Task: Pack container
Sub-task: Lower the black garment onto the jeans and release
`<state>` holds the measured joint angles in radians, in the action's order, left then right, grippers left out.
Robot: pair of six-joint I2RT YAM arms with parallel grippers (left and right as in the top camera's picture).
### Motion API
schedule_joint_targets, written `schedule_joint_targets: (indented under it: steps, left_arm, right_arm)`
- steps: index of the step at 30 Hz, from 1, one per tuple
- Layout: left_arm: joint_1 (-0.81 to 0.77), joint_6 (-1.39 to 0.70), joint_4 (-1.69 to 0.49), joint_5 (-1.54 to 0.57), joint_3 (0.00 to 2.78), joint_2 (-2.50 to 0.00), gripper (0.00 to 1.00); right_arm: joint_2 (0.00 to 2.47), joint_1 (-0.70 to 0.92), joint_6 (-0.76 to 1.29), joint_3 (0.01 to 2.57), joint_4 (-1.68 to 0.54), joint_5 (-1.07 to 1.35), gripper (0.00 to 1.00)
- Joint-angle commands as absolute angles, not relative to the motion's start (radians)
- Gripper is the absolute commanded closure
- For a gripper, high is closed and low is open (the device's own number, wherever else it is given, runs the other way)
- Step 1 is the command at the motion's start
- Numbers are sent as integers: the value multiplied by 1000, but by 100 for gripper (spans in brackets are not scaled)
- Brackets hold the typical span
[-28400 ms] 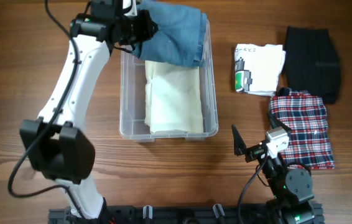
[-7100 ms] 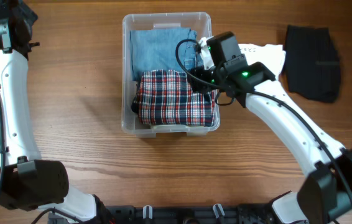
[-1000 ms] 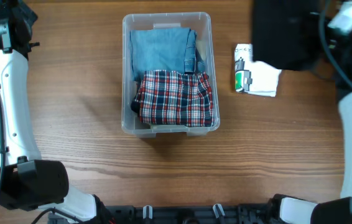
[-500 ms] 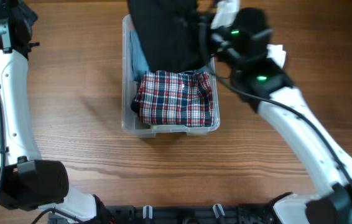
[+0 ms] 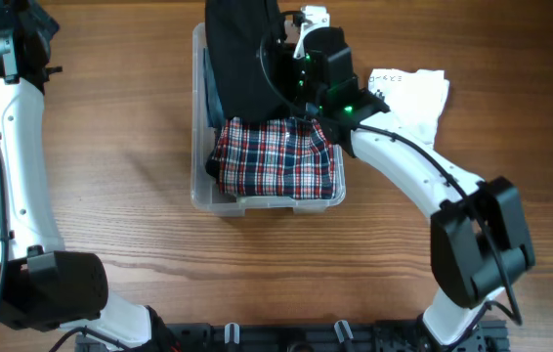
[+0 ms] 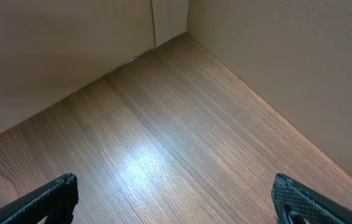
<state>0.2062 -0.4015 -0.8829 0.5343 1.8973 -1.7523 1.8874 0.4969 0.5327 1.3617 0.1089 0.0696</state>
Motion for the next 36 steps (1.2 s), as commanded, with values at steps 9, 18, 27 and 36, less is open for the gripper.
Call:
schedule_joint_targets:
  steps: [9, 18, 27, 36]
  left_arm:
    - [212, -389, -881, 551, 1897, -1757, 0]
    - [212, -389, -881, 551, 1897, -1757, 0]
    - [212, -389, -881, 551, 1897, -1757, 0]
    - [212, -389, -881, 551, 1897, -1757, 0]
  right_arm:
    - [1926, 496, 630, 1374, -28, 52, 96]
    - [1926, 496, 633, 1374, -129, 2, 96]
    - [1926, 496, 631, 1374, -155, -49, 77]
    - [1878, 493, 490, 1375, 6, -49, 1]
